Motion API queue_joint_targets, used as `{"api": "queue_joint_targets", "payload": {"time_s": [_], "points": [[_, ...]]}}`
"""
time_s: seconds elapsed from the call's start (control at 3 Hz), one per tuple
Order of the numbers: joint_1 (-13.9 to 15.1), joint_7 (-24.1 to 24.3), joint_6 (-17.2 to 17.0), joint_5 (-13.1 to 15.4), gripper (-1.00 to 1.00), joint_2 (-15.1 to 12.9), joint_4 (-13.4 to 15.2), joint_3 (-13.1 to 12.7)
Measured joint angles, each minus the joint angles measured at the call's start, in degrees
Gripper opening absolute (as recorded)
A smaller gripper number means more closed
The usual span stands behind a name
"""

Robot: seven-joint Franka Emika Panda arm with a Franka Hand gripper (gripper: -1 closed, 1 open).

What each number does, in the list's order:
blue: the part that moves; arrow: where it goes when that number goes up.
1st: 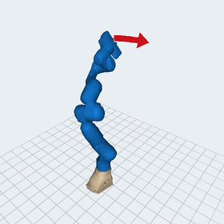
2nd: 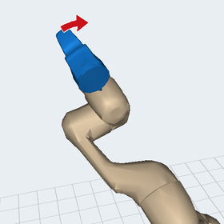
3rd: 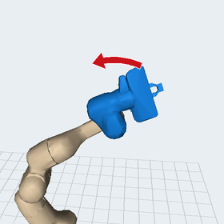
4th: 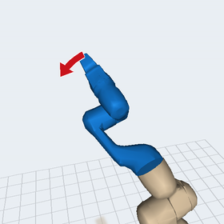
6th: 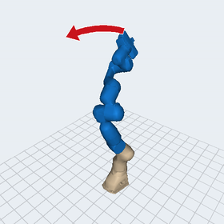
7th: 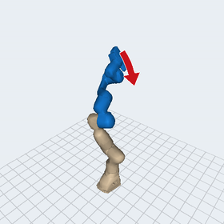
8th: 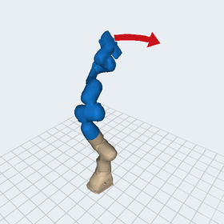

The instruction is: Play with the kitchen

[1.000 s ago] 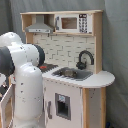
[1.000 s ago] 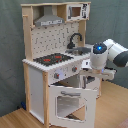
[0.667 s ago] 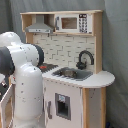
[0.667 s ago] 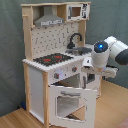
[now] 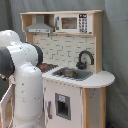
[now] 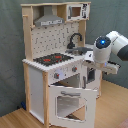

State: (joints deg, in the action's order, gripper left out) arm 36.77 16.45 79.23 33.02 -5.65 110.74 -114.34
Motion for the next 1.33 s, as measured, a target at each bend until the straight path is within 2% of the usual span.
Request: {"api": "queue_joint_targets", "payload": {"time_s": [0.33, 0.67, 1.0, 1.33], "points": [[0.07, 4.84, -1.92, 2.55, 1.0, -0.01, -1.49, 0.2], [0.41, 8.38, -4.05, 5.66, 1.0, -0.1, -5.06, 1.2], [1.91, 10.34, -7.4, 6.82, 1.0, -0.24, -9.12, 2.53], [5.62, 14.06, -10.05, 7.26, 1.0, -0.6, -10.62, 3.19]]}}
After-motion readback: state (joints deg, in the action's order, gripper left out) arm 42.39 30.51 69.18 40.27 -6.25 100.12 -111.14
